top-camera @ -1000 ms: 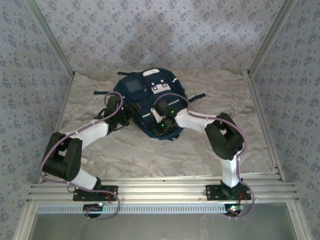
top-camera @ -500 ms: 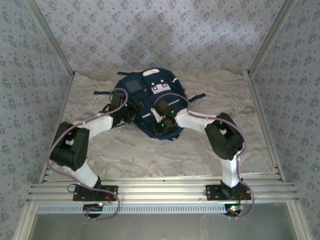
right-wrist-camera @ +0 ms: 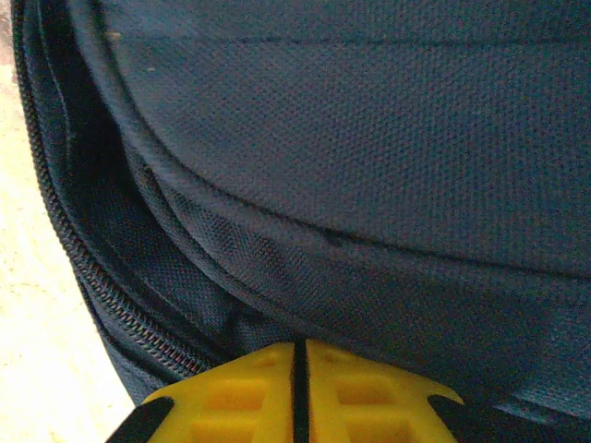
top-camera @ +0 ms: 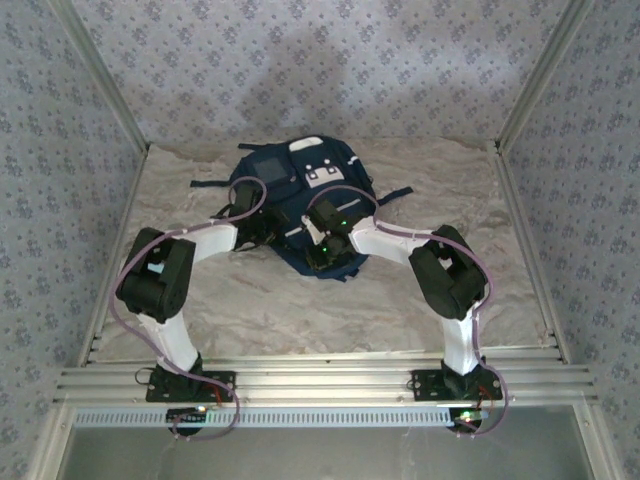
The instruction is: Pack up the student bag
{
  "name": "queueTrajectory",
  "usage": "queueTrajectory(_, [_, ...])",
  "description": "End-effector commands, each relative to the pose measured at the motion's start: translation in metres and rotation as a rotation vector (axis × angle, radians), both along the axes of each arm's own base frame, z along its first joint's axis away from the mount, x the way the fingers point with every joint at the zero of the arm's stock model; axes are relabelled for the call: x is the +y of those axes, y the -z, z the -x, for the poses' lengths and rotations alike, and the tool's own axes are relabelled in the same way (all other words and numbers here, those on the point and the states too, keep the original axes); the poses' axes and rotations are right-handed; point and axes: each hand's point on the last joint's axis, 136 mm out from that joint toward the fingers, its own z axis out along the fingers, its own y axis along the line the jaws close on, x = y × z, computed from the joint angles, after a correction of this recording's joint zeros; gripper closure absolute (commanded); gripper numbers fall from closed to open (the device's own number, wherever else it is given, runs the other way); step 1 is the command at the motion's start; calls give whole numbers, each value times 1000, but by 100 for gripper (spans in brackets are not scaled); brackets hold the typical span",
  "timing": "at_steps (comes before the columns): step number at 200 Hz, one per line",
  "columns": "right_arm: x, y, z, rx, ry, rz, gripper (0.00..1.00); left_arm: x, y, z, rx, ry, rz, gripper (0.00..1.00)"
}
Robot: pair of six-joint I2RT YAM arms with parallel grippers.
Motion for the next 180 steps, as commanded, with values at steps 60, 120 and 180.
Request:
queueTrajectory(60, [-59,35,23,43,4,268,87,-38,-64,-7,-90,58,236,100])
queueTrajectory(120, [-83,-7,3,19,92,159,76,-54,-121,-13,-167,39,425,100])
queueTrajectory(180, [-67,-80,-9,-97,151,-74,60,-67,-143,-11,-196,-6,541,100])
